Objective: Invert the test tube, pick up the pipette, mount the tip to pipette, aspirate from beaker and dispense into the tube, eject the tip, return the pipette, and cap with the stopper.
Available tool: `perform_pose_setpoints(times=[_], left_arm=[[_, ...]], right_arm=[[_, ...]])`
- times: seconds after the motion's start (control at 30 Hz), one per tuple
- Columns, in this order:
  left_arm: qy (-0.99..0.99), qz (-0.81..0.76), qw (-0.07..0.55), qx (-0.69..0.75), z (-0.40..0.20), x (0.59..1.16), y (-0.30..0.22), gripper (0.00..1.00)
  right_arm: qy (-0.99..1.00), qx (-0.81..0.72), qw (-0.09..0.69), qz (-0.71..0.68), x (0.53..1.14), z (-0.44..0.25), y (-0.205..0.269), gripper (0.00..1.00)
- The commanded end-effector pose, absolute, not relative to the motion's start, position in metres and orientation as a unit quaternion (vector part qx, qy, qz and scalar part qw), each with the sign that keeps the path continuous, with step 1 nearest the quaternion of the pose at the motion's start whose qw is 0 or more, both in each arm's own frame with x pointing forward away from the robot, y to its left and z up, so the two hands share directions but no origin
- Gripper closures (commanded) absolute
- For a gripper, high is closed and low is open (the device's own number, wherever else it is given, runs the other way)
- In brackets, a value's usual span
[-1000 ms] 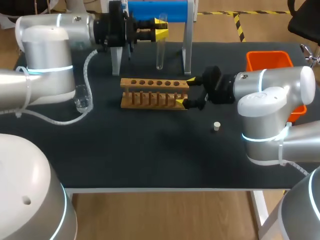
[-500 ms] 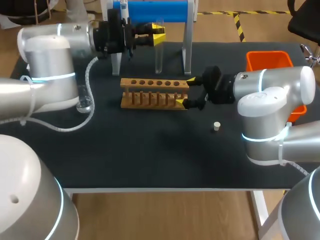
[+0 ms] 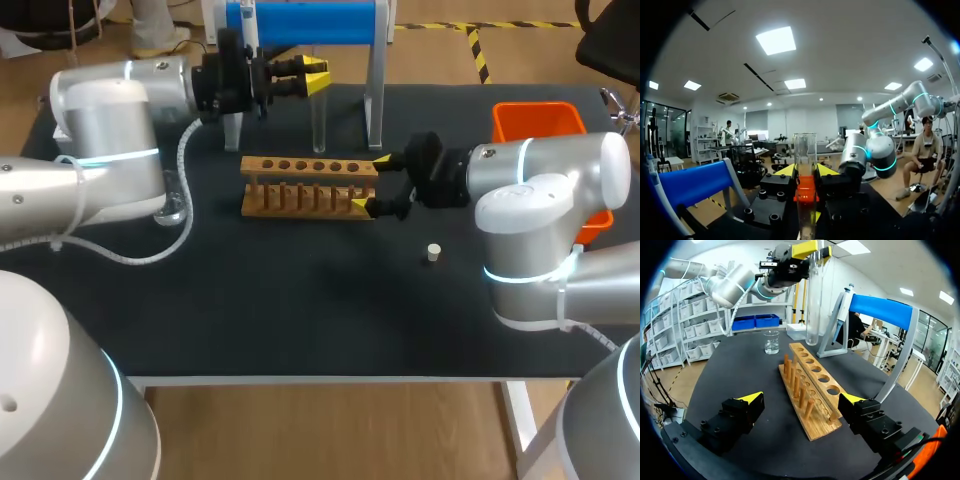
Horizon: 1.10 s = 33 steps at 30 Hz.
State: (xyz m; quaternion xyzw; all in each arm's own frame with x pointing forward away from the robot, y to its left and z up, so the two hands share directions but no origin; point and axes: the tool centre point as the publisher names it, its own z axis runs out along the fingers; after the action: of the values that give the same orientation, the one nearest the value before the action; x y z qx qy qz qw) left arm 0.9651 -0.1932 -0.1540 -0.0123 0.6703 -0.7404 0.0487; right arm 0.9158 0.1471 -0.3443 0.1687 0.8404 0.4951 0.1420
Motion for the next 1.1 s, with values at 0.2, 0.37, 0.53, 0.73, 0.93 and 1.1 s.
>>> perform_pose_setpoints(times=[0.2,0.37,0.53,0.73,0.93,1.1], left_arm=[[0.669,-0.743,0.024,-0.020,-0.170,0.979,-0.199,1.00],[0.668,-0.744,0.023,-0.024,-0.176,0.982,-0.198,1.00],[0.667,-0.744,0.024,-0.029,-0.183,0.982,-0.197,1.00],[0.669,-0.742,0.022,-0.034,-0.191,0.984,-0.196,1.00],[0.668,-0.743,0.025,-0.035,-0.196,0.989,-0.196,1.00],[0.668,-0.743,0.026,-0.039,-0.202,0.990,-0.194,1.00]], right_arm=[[0.841,0.168,0.141,0.494,0.916,-0.344,0.146,0.00],[0.841,0.168,0.141,0.494,0.916,-0.344,0.146,0.00],[0.841,0.168,0.141,0.494,0.916,-0.344,0.146,0.00],[0.841,0.168,0.141,0.494,0.916,-0.344,0.146,0.00],[0.841,0.168,0.141,0.494,0.916,-0.344,0.146,0.00],[0.841,0.168,0.141,0.494,0.916,-0.344,0.146,0.00]])
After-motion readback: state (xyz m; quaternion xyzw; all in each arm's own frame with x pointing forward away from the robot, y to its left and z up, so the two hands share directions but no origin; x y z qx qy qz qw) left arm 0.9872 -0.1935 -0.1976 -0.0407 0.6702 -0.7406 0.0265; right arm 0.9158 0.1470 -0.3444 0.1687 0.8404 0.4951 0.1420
